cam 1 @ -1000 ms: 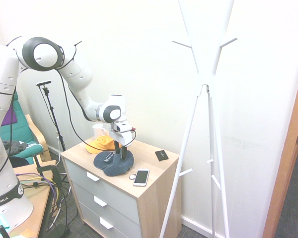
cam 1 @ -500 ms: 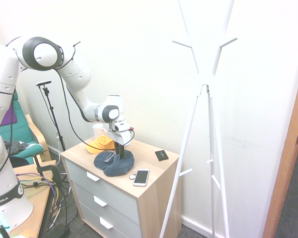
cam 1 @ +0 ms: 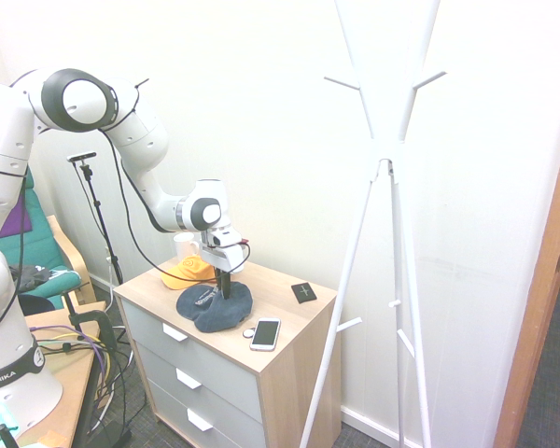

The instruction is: Hang the cap

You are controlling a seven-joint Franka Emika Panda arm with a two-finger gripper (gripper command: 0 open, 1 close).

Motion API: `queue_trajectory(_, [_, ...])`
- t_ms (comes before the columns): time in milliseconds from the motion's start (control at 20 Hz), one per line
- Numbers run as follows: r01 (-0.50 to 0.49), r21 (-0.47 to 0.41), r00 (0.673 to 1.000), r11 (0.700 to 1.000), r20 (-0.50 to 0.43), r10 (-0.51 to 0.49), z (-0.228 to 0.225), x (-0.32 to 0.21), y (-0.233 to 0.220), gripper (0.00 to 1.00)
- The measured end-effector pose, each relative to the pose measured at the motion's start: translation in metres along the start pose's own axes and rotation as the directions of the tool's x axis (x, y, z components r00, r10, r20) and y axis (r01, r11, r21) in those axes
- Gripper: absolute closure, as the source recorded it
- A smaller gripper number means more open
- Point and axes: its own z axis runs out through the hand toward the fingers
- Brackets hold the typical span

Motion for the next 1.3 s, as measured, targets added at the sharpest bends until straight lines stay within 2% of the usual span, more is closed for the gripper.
queue_trajectory(300, [0.074,-0.098,0.987,0.992,-0.133,-0.087,-0.053,0.010,-0.002,1.00])
queue_trajectory(500, [0.110,-0.191,0.943,0.975,-0.291,-0.163,-0.094,0.028,-0.005,1.00])
queue_trajectory(700, [0.081,-0.357,0.867,0.931,-0.435,-0.242,-0.136,0.045,0.001,1.00])
queue_trajectory(800, [0.024,-0.434,0.812,0.901,-0.517,-0.271,-0.165,0.067,0.010,1.00])
queue_trajectory(1000, [-0.084,-0.549,0.710,0.831,-0.618,-0.337,-0.199,0.095,0.034,1.00])
queue_trajectory(1150, [-0.159,-0.564,0.660,0.810,-0.671,-0.338,-0.244,0.109,0.050,1.00])
queue_trajectory(1300, [-0.204,-0.536,0.624,0.819,-0.716,-0.313,-0.308,0.123,0.067,1.00])
